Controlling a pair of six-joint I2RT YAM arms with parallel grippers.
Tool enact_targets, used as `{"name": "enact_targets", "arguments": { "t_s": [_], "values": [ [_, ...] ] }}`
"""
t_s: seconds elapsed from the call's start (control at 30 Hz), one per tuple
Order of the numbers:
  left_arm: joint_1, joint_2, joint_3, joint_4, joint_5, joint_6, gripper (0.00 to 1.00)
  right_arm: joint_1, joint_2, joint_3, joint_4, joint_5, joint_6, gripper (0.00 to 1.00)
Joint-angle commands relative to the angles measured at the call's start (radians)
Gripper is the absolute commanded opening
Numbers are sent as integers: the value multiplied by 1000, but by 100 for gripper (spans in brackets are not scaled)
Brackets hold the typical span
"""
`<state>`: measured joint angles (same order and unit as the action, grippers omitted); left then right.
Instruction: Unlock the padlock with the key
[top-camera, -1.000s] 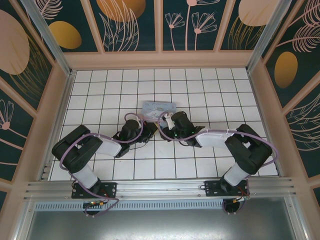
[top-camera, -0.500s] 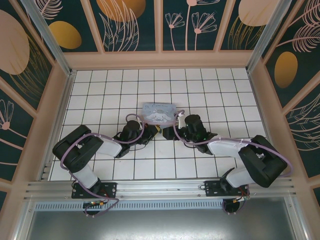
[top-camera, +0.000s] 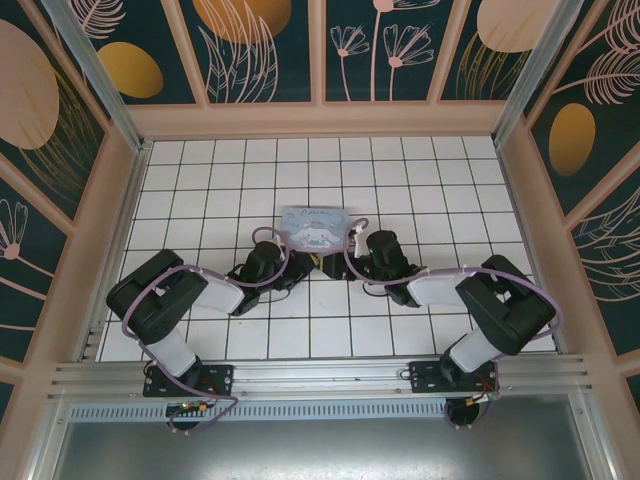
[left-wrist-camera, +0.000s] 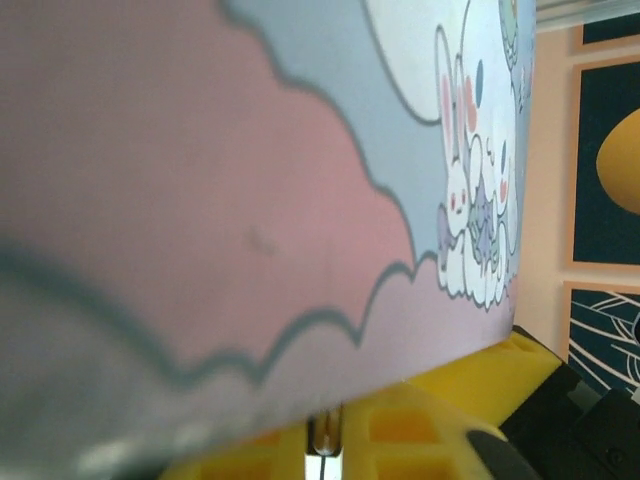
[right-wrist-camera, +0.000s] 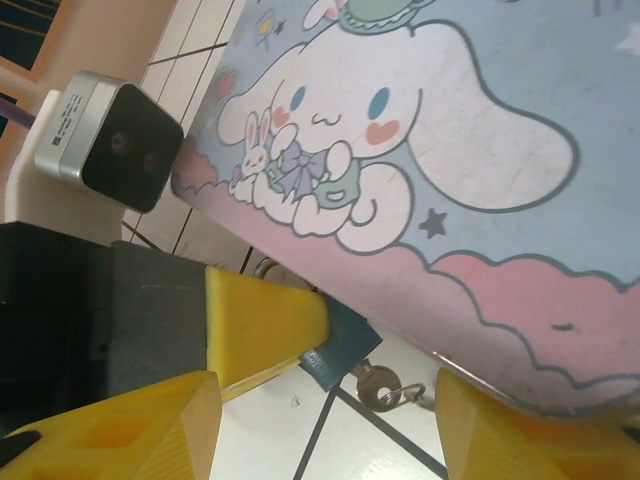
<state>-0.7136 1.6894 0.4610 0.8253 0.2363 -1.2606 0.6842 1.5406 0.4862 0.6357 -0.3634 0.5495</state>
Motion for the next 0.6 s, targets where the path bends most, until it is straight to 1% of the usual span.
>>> {"name": "enact_targets", "arguments": {
  "t_s": [0.0,0.2,0.23,0.4,0.57],
  "values": [
    [-13,-35,-7,-31,60,53,27,-27,21,7,84,17,28,59],
    [-12,-170,-25,-123,15,80,59,-57,46,36,94,8,39,59],
    [-13,-195,-25,-142,5,84,63,-59,50,44,93,7,39,58],
    [-8,-310,-8,-259,-45,115,78,-82,85,91,81,-6,35,58],
    [22,-354,45,-379,-85,162,90,-98,74,111,66,-23,22,57]
  ]
}}
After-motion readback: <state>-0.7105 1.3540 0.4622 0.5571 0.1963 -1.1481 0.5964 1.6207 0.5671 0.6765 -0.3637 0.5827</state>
